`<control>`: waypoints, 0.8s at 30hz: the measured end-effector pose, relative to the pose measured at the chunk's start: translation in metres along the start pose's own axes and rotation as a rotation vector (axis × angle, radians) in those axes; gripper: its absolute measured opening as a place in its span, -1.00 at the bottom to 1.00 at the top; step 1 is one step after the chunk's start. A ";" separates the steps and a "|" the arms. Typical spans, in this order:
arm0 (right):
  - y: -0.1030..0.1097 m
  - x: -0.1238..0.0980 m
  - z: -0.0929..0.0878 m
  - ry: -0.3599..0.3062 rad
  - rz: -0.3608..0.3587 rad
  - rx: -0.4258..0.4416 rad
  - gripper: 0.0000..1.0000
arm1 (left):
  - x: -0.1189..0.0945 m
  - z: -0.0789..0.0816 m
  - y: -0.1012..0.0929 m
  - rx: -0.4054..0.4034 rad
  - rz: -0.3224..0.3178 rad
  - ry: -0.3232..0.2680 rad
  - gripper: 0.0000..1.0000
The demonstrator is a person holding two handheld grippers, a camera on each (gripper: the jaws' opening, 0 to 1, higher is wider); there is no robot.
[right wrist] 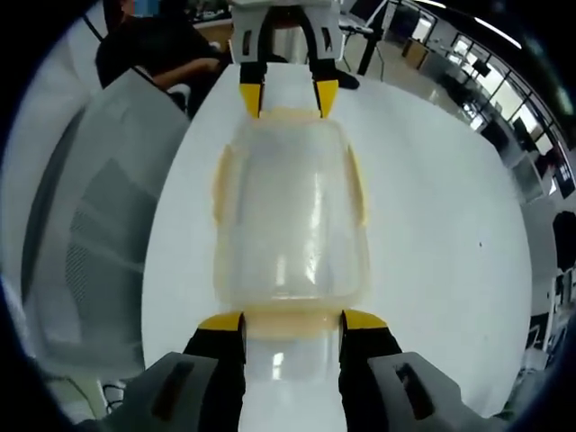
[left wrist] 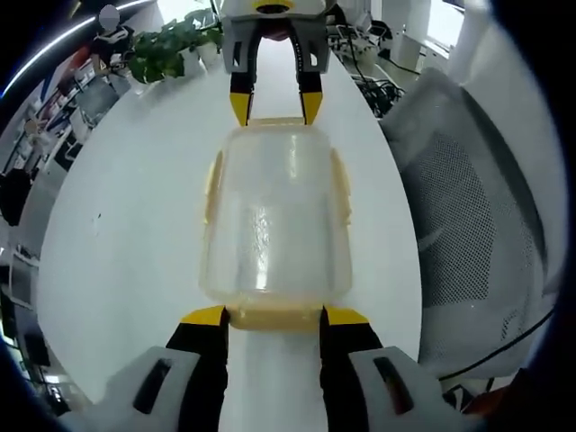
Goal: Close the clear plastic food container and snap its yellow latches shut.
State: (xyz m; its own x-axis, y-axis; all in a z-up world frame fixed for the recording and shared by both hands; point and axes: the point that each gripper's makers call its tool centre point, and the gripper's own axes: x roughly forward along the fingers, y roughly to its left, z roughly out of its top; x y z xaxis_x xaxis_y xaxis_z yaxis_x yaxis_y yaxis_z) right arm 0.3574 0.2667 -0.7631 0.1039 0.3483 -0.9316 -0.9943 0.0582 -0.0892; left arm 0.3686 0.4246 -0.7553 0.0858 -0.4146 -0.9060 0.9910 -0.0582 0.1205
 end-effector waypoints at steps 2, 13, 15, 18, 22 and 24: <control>0.001 -0.002 -0.003 0.003 0.002 0.000 -0.22 | 0.001 0.003 0.000 0.000 -0.003 -0.001 -0.23; 0.004 -0.007 -0.022 0.010 0.012 0.000 -0.22 | 0.010 0.022 -0.004 -0.001 -0.013 -0.004 -0.23; 0.004 -0.009 -0.027 0.010 0.013 0.002 -0.22 | 0.012 0.025 -0.004 0.000 -0.013 -0.005 -0.23; 0.005 -0.010 -0.032 0.013 0.014 0.003 -0.22 | 0.014 0.030 -0.004 0.000 -0.015 -0.006 -0.23; 0.005 -0.013 -0.038 0.016 0.018 0.002 -0.22 | 0.017 0.036 -0.005 -0.003 -0.017 -0.007 -0.23; 0.005 -0.014 -0.041 0.015 0.019 0.003 -0.22 | 0.018 0.038 -0.005 -0.005 -0.017 -0.008 -0.23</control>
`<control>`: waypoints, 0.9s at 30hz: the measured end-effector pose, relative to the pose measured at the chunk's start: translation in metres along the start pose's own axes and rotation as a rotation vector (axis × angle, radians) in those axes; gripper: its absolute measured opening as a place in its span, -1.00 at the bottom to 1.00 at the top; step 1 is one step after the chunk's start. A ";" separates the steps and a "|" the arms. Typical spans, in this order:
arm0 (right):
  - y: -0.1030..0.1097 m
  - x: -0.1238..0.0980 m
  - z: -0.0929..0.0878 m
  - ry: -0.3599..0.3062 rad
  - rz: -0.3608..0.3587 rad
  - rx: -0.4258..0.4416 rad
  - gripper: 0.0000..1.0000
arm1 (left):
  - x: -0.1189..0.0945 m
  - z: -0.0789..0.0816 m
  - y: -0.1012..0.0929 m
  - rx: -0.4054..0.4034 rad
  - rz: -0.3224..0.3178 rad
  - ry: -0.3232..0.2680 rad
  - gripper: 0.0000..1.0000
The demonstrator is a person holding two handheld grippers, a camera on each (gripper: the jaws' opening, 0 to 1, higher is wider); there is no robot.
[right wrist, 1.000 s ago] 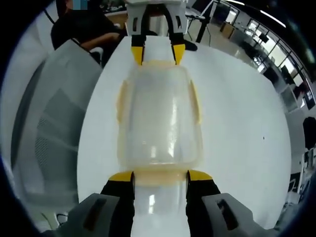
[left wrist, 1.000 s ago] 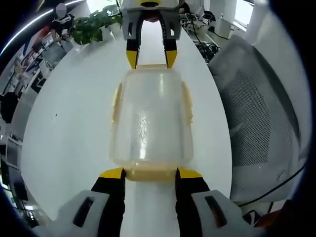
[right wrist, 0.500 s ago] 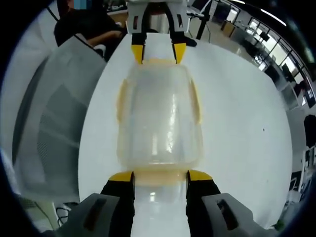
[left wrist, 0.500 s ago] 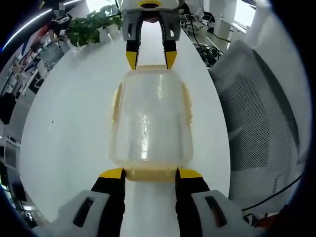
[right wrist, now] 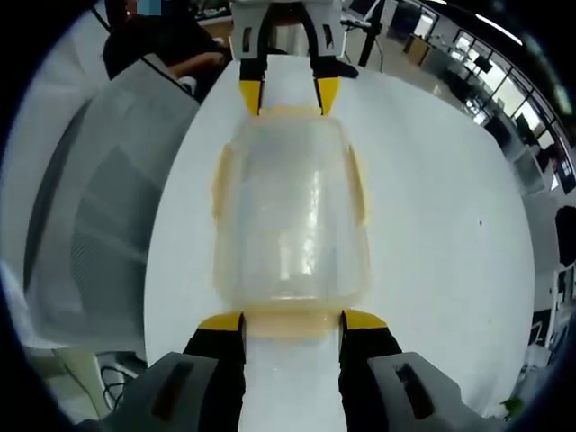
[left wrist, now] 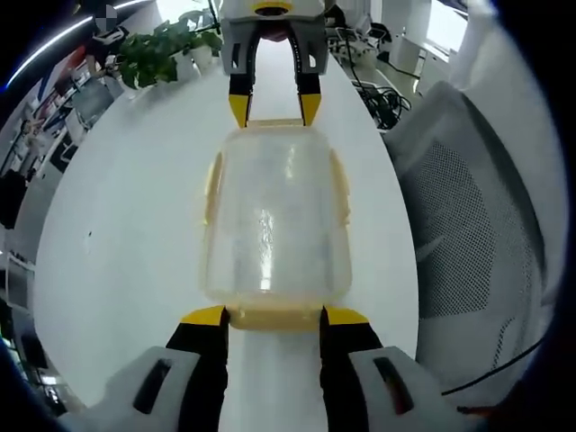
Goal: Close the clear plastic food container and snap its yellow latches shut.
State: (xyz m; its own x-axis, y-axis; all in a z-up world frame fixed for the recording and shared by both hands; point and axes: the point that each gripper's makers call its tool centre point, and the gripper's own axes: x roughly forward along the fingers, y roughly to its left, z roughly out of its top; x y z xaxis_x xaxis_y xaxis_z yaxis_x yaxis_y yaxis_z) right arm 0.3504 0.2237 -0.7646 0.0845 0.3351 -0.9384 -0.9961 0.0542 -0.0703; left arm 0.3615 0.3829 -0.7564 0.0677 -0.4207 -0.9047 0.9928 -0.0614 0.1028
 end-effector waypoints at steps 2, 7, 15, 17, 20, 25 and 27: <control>0.000 -0.001 -0.002 0.001 0.001 0.000 -0.22 | 0.001 0.003 -0.001 0.000 -0.001 -0.001 -0.23; 0.001 -0.004 -0.009 0.001 0.004 0.002 -0.22 | 0.003 0.010 0.000 0.003 -0.002 0.001 -0.23; 0.001 -0.008 -0.021 0.005 0.006 0.006 -0.22 | 0.008 0.022 0.000 0.004 -0.005 -0.007 -0.23; 0.001 -0.009 -0.024 0.007 0.007 0.006 -0.22 | 0.010 0.025 0.000 0.006 -0.005 -0.008 -0.23; 0.002 -0.010 -0.030 0.008 0.009 0.009 -0.22 | 0.013 0.029 0.000 0.006 -0.008 -0.012 -0.23; 0.002 -0.012 -0.038 0.012 0.012 0.012 -0.22 | 0.017 0.036 0.000 0.008 -0.011 -0.014 -0.23; 0.001 -0.012 -0.040 0.015 0.014 0.011 -0.22 | 0.019 0.038 0.000 0.005 -0.012 -0.015 -0.23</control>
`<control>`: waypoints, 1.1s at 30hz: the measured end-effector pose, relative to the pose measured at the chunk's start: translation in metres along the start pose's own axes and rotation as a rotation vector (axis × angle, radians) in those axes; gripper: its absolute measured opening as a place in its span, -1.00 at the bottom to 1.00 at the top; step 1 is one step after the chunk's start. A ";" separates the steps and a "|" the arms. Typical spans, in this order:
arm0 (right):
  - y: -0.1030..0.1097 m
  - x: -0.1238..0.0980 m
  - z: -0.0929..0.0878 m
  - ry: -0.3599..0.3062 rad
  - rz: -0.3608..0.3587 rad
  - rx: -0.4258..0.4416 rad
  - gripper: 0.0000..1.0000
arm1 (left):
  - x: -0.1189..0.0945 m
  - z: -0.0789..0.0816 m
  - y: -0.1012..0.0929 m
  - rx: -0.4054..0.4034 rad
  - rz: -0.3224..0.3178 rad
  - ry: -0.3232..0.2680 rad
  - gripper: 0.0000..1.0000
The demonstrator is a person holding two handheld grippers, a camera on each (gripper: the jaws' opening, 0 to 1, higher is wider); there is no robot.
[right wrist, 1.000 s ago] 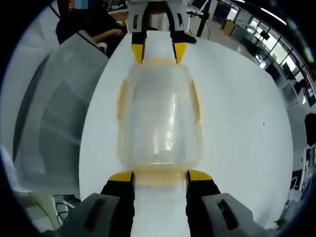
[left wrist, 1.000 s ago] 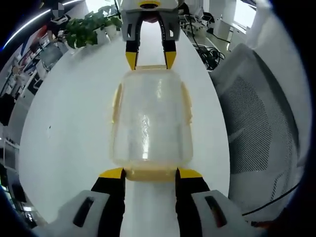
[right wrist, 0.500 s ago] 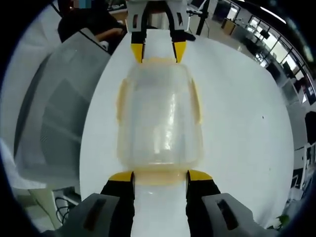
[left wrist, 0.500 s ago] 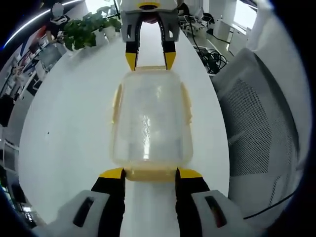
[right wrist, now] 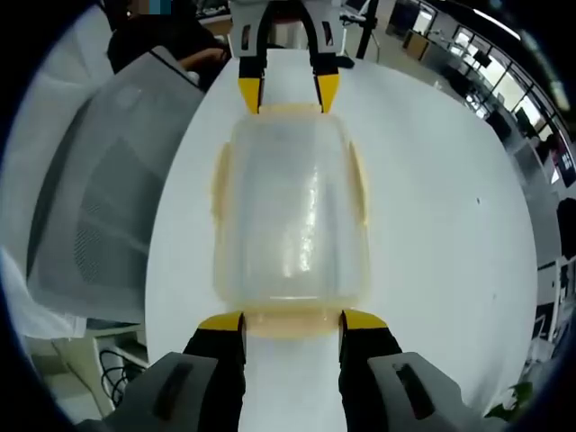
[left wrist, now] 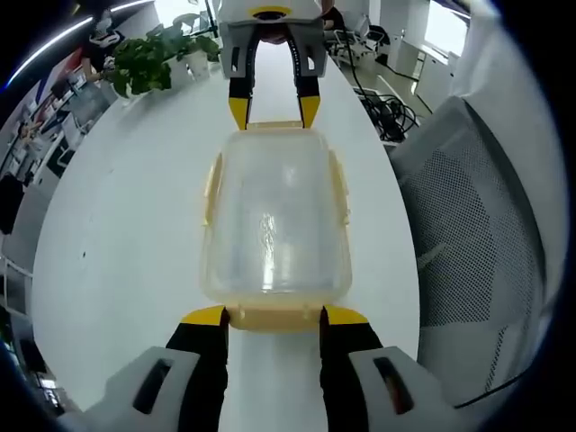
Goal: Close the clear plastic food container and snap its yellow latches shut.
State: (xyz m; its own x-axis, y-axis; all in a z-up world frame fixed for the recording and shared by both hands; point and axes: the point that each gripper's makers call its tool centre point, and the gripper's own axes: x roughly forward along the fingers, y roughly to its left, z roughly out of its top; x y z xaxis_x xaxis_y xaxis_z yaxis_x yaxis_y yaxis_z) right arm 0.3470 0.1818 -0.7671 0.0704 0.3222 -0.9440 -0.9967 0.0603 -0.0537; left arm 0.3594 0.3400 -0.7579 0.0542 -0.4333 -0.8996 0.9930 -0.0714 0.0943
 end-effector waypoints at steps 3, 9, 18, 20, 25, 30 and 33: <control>0.000 -0.001 -0.003 0.003 0.002 -0.001 -0.22 | 0.001 0.003 0.000 -0.001 -0.001 -0.001 -0.23; 0.000 -0.001 -0.008 0.004 0.010 0.001 -0.22 | 0.005 0.006 0.001 -0.005 -0.006 -0.003 -0.23; 0.000 0.004 -0.013 0.005 0.025 0.011 -0.22 | 0.012 0.006 0.000 -0.013 -0.018 -0.001 -0.23; 0.001 0.006 -0.014 0.007 0.032 0.017 -0.22 | 0.014 0.006 0.000 -0.009 -0.024 0.000 -0.23; 0.001 0.010 -0.015 0.005 0.037 0.024 -0.22 | 0.018 0.003 0.001 -0.011 -0.029 0.002 -0.23; -0.003 0.011 -0.015 0.000 0.044 0.027 -0.22 | 0.020 0.001 0.002 -0.027 -0.037 -0.005 -0.22; -0.005 0.011 -0.015 0.000 0.049 0.026 -0.22 | 0.020 0.002 0.002 -0.033 -0.042 -0.011 -0.22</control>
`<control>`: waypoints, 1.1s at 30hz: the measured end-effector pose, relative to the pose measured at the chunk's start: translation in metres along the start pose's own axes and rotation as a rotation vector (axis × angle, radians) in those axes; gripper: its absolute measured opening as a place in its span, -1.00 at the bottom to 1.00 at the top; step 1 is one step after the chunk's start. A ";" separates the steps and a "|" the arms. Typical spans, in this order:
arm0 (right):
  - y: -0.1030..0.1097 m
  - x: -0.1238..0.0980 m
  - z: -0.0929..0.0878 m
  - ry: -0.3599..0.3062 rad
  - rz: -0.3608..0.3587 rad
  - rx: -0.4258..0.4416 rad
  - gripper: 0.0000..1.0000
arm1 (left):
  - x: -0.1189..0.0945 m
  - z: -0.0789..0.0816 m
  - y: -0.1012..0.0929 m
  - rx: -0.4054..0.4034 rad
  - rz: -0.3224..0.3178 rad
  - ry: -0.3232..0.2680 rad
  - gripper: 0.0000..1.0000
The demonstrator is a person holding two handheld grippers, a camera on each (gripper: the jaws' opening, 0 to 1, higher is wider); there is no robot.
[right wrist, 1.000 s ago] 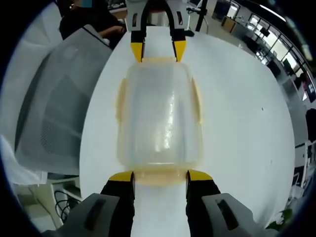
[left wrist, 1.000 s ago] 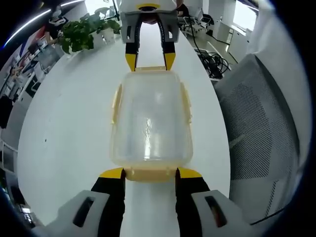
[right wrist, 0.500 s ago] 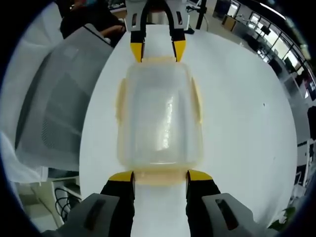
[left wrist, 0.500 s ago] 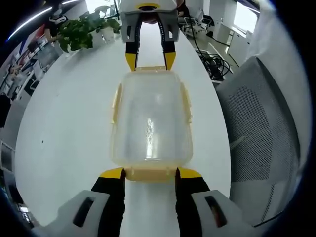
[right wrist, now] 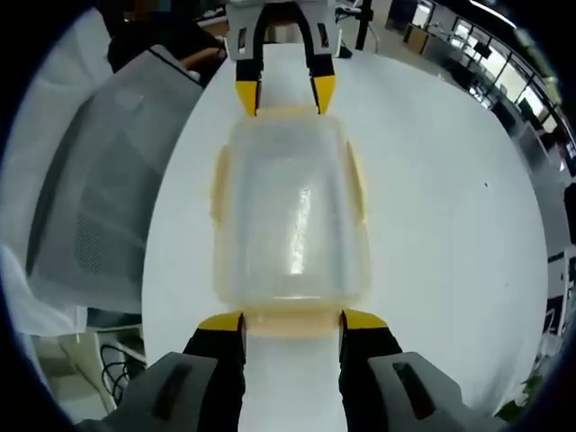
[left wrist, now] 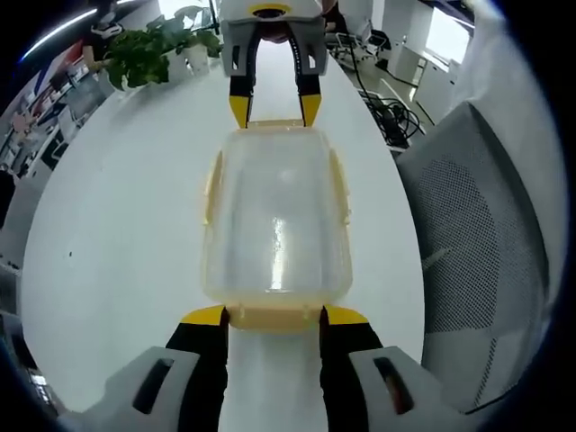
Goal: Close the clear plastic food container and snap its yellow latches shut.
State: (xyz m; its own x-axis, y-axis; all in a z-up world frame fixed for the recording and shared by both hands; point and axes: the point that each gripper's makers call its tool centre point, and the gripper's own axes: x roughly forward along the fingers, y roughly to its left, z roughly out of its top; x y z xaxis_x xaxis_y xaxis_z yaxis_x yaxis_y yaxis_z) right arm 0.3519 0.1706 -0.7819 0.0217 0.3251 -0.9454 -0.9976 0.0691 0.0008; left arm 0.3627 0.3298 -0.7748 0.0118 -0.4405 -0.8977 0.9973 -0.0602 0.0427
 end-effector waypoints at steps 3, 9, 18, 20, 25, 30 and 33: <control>-0.001 0.000 0.000 0.001 0.004 0.002 -0.22 | 0.001 0.000 0.001 -0.002 -0.003 -0.004 -0.22; 0.000 0.001 0.000 0.005 0.002 0.000 -0.21 | 0.002 -0.002 0.001 -0.007 -0.006 -0.011 -0.22; 0.003 0.005 -0.009 0.011 -0.021 0.009 -0.05 | 0.002 -0.007 0.000 -0.026 0.012 -0.016 -0.14; 0.005 0.005 -0.011 0.000 -0.020 0.025 -0.06 | 0.000 -0.008 -0.001 -0.030 0.020 -0.022 -0.09; 0.008 -0.002 -0.013 -0.046 -0.041 0.095 -0.07 | -0.005 -0.013 -0.006 -0.089 0.033 -0.031 -0.11; 0.011 -0.009 -0.011 -0.116 -0.065 0.193 -0.09 | -0.009 -0.010 -0.009 -0.169 0.055 -0.077 -0.11; 0.016 -0.009 -0.009 -0.160 -0.075 0.262 -0.09 | -0.011 -0.005 -0.010 -0.245 0.081 -0.124 -0.11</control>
State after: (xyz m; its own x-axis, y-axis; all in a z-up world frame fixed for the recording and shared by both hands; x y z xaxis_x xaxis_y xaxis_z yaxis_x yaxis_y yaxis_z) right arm 0.3351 0.1603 -0.7764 0.1258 0.4528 -0.8827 -0.9423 0.3328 0.0364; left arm 0.3533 0.3397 -0.7678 0.0985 -0.5422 -0.8344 0.9815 0.1915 -0.0087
